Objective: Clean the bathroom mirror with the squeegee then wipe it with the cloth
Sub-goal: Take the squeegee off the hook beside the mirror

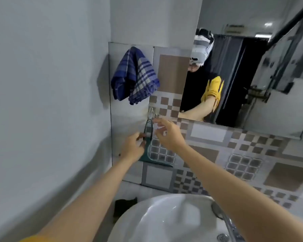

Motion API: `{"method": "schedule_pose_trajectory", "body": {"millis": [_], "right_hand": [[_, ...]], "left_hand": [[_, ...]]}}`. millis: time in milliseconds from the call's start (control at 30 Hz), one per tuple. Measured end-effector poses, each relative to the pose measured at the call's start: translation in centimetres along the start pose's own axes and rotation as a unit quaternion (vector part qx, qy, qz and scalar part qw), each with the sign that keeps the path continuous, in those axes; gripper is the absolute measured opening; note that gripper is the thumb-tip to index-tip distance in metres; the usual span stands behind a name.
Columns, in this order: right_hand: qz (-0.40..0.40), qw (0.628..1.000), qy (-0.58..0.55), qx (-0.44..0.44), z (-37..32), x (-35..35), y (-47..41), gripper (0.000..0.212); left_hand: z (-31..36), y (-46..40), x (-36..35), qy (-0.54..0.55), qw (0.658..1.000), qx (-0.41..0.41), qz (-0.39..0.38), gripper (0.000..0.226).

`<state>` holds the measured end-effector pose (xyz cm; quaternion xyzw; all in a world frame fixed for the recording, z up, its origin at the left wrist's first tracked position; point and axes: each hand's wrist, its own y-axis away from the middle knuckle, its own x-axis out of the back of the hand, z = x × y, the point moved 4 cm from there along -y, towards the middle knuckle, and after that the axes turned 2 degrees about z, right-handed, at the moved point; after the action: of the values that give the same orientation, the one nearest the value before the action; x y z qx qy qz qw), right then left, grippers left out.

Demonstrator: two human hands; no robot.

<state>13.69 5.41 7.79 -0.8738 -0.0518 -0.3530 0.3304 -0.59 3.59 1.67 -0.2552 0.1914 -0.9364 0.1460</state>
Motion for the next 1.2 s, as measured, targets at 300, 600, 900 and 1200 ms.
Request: {"method": "schedule_pose_trajectory", "body": {"millis": [300, 600, 900, 1200], "right_hand": [[0.023, 0.995, -0.055, -0.083, 1.9, -3.1, -0.9, 0.028], [0.064, 0.988, -0.092, -0.109, 0.6, -2.2, -1.0, 0.030], [0.118, 0.982, -0.147, -0.031, -3.1, 4.2, 1.7, 0.034], [0.212, 0.920, 0.284, 0.170, -7.0, 15.0, 5.3, 0.041]], "left_hand": [[-4.3, -0.6, -1.9, 0.099, 0.995, 0.018, -0.011, 0.017], [-3.7, 0.9, -1.0, 0.171, 0.983, 0.025, 0.054, 0.015], [2.5, 2.6, 1.8, 0.210, 0.976, -0.025, 0.047, 0.027], [13.2, 2.6, 3.1, 0.151, 0.979, -0.133, -0.041, 0.028]]}}
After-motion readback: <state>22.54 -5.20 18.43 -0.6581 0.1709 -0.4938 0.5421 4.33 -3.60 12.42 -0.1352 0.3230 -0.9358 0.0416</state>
